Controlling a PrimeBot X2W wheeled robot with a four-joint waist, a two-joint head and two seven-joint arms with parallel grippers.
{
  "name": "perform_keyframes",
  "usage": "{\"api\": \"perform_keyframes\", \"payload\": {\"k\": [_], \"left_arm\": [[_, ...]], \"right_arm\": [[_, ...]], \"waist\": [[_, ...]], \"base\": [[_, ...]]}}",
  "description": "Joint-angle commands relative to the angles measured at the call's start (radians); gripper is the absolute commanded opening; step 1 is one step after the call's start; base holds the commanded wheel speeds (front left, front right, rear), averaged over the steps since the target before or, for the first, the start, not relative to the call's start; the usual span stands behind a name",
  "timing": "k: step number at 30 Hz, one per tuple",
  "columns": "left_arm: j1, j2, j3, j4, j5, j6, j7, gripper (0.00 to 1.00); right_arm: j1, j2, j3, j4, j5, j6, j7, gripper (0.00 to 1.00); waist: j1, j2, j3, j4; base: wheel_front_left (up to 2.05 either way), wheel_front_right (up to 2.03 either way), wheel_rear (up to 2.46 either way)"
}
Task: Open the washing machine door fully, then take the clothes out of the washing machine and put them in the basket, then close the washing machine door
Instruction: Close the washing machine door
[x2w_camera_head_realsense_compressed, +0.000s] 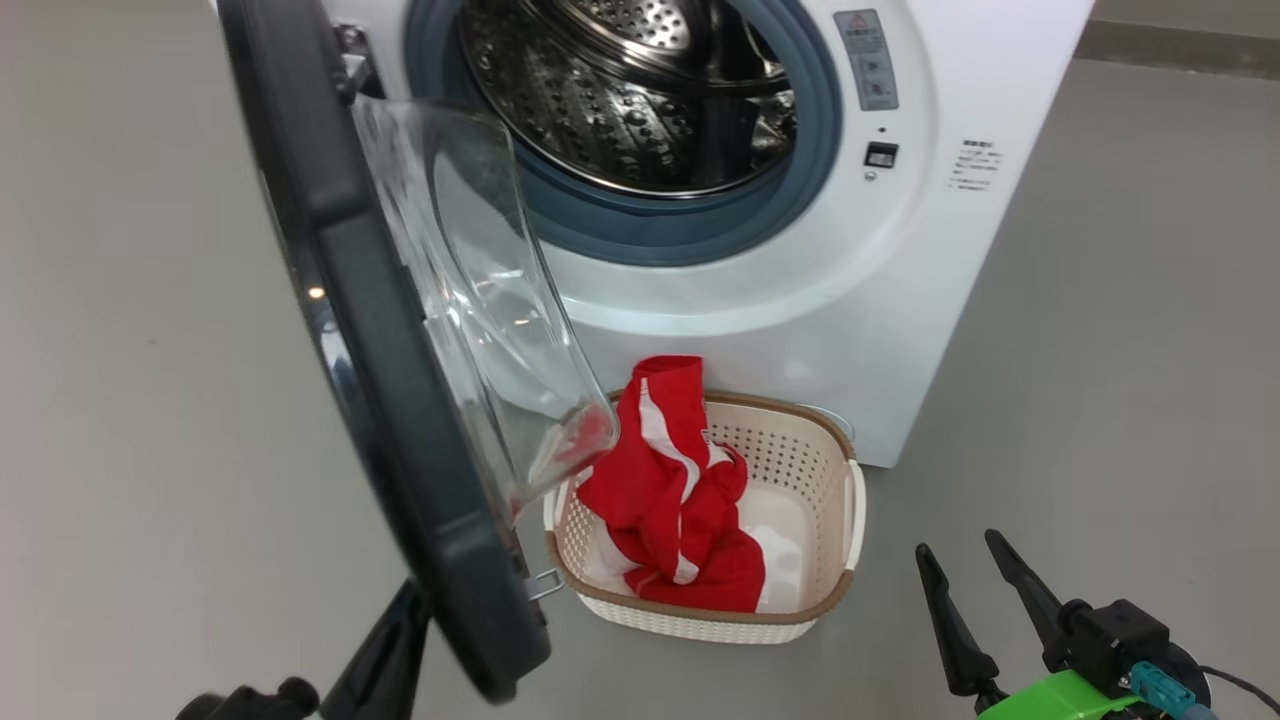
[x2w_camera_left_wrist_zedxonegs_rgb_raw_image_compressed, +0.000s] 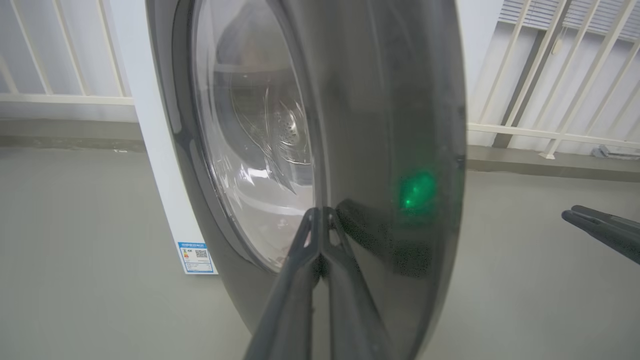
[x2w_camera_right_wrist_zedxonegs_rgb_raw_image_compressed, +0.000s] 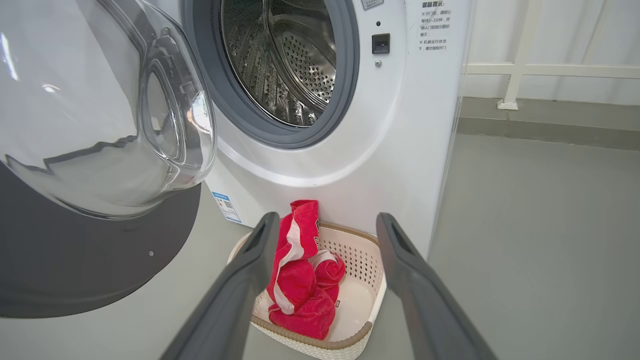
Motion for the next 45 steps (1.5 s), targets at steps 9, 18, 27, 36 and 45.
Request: {"api": "perform_keyframes", "payload": {"k": [9, 18, 27, 36, 45], "left_arm": [[-0.157, 0.017, -0.080, -0.045, -0.028, -0.007, -0.012, 0.00], [-0.403, -0.022, -0.088, 0.046, -0.027, -0.007, -0.012, 0.00], [-0.606, -0.013, -0.064, 0.143, -0.012, -0.007, -0.012, 0.00], [-0.734, 0.016, 0.010, 0.243, -0.025, -0.007, -0.012, 0.00], [-0.808, 0.026, 0.037, 0.335, -0.030, -0.007, -0.012, 0.00]], "right_arm": [[-0.065, -0.004, 0.019, -0.040, 0.024, 0.006, -0.006, 1.00], [-0.125, -0.004, 0.014, -0.062, 0.061, 0.006, -0.006, 1.00], [-0.175, -0.004, 0.022, -0.077, 0.120, 0.006, -0.006, 1.00], [-0.201, -0.004, 0.031, -0.081, 0.159, 0.006, -0.006, 1.00], [-0.209, -0.004, 0.025, -0.080, 0.156, 0.006, -0.006, 1.00]], "waist": [[0.0000, 0.0000, 0.068, -0.140], [0.0000, 0.0000, 0.187, -0.309], [0.0000, 0.0000, 0.285, -0.455], [0.0000, 0.0000, 0.325, -0.530], [0.0000, 0.0000, 0.320, -0.522]], "base": [[0.00, 0.00, 0.00], [0.00, 0.00, 0.00], [0.00, 0.00, 0.00], [0.00, 0.00, 0.00], [0.00, 0.00, 0.00]]}}
